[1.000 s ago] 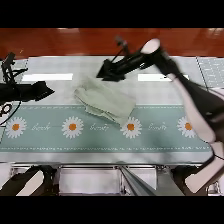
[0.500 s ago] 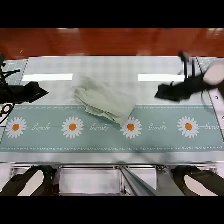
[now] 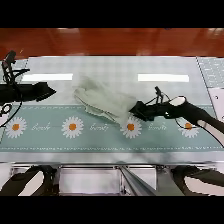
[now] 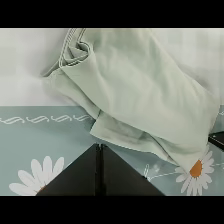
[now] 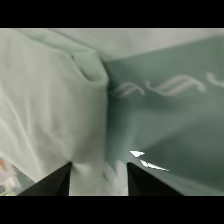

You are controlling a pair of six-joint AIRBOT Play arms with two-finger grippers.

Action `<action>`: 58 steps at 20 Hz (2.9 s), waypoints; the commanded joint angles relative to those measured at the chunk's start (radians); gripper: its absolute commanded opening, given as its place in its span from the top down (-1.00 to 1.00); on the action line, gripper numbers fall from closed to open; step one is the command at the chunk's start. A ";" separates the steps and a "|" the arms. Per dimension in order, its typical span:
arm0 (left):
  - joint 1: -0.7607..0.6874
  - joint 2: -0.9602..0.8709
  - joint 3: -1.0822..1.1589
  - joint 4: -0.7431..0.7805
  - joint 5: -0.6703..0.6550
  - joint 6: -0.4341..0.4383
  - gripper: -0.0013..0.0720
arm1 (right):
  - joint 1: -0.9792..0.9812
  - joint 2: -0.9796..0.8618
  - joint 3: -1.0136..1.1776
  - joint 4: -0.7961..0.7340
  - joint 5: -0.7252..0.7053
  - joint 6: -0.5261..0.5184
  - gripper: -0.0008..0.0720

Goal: Fold the shirts.

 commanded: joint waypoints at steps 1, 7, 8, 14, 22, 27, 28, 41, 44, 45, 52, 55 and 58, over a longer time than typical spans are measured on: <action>-0.008 0.000 0.000 0.000 0.003 0.000 0.89 | 0.068 -0.134 0.095 0.085 0.001 -0.043 -0.15; -0.008 -0.001 0.000 0.001 0.014 0.000 0.89 | 0.071 -0.167 0.252 0.006 0.118 -0.063 0.92; -0.008 -0.001 0.000 0.001 0.014 0.000 0.89 | 0.071 -0.167 0.286 0.004 0.143 -0.066 0.93; -0.008 -0.002 0.000 0.001 0.022 0.000 0.89 | 0.069 -0.167 0.694 -0.264 0.323 0.082 0.93; -0.008 -0.006 0.000 0.001 0.021 0.000 0.89 | -0.161 -0.162 1.222 -0.440 0.735 0.212 0.93; -0.008 -0.006 0.000 0.001 0.018 0.000 0.89 | -0.428 -0.101 1.314 -0.425 0.873 0.243 0.93; -0.008 -0.006 0.000 0.001 0.018 0.000 0.89 | -0.497 -0.084 1.314 -0.414 0.896 0.248 0.93; -0.008 -0.006 0.000 0.001 0.042 0.000 0.89 | -1.171 0.179 1.093 -0.599 1.090 0.261 0.93; -0.008 -0.006 0.000 0.001 0.065 0.000 0.89 | -1.277 0.299 0.851 -0.756 1.090 0.234 0.93; -0.008 -0.006 0.000 0.001 0.071 0.000 0.89 | -1.310 0.344 0.760 -0.835 1.091 0.235 0.93; -0.009 -0.007 0.000 -0.024 0.093 0.000 0.89 | -1.402 0.495 0.383 -1.311 1.098 0.275 0.39; -0.031 -0.018 0.000 -0.027 0.126 0.001 0.89 | -1.399 0.477 0.366 -1.302 1.097 0.278 -0.15; -0.050 -0.055 0.005 -0.036 0.195 0.004 0.89 | -1.398 0.474 0.369 -1.228 1.097 0.274 -0.13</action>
